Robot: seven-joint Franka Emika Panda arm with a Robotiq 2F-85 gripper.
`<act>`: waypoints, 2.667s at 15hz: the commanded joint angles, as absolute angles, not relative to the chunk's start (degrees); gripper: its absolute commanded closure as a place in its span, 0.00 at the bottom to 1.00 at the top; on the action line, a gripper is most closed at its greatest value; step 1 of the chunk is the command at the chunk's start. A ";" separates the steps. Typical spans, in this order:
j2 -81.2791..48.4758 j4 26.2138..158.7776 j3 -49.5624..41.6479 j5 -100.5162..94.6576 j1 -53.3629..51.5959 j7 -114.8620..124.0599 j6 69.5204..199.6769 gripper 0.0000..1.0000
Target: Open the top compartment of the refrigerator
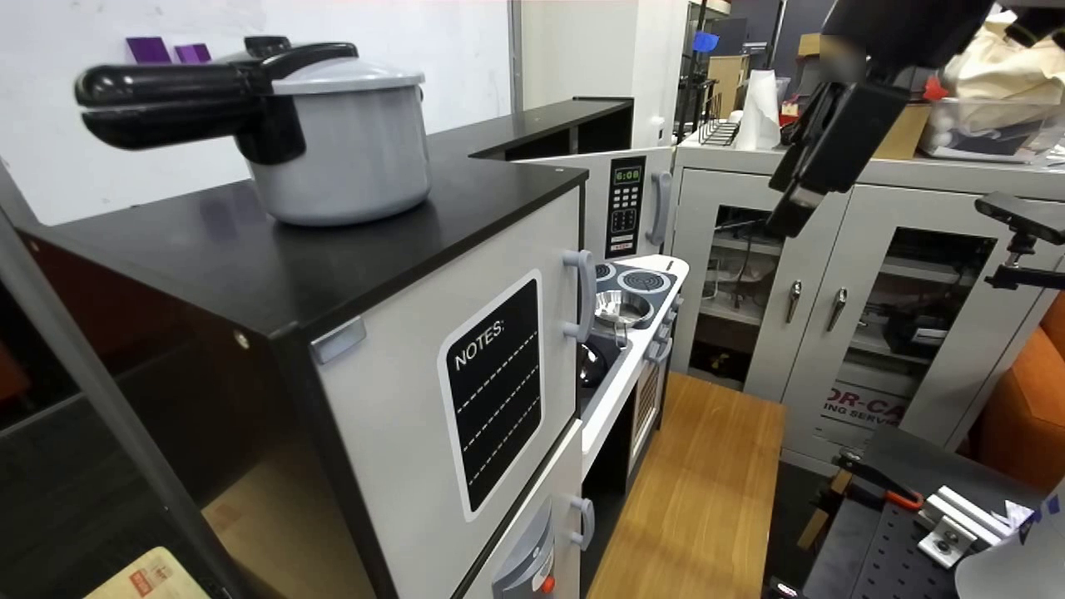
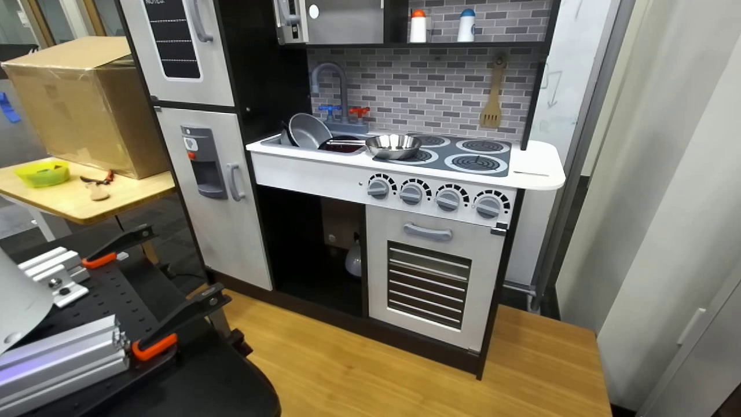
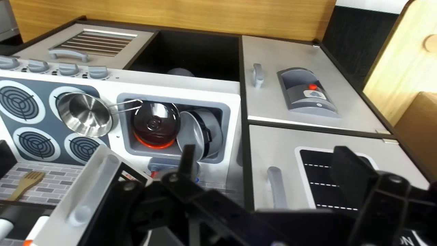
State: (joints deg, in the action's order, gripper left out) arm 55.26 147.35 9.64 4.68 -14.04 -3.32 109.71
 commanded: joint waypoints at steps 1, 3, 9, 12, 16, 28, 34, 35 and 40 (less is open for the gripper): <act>54.31 148.62 11.45 5.28 -16.48 -4.52 114.12 0.00; 52.99 148.93 12.40 5.46 -17.52 -4.02 116.51 0.00; 52.79 149.15 13.14 4.61 -17.79 -3.09 116.31 0.00; 53.06 149.15 13.11 4.62 -17.78 -3.09 116.28 0.00; 53.18 149.36 13.32 4.62 -17.67 -2.71 116.49 0.00; 52.79 150.54 19.99 3.76 -16.03 9.36 120.35 0.00; 52.33 150.81 19.87 4.22 -15.92 11.42 119.17 0.00; 52.19 150.81 19.86 4.20 -15.85 11.47 119.24 0.00; 50.36 150.43 19.72 6.21 -16.44 11.66 123.65 0.00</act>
State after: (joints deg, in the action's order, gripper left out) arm 52.25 150.93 19.97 4.98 -16.15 11.45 119.85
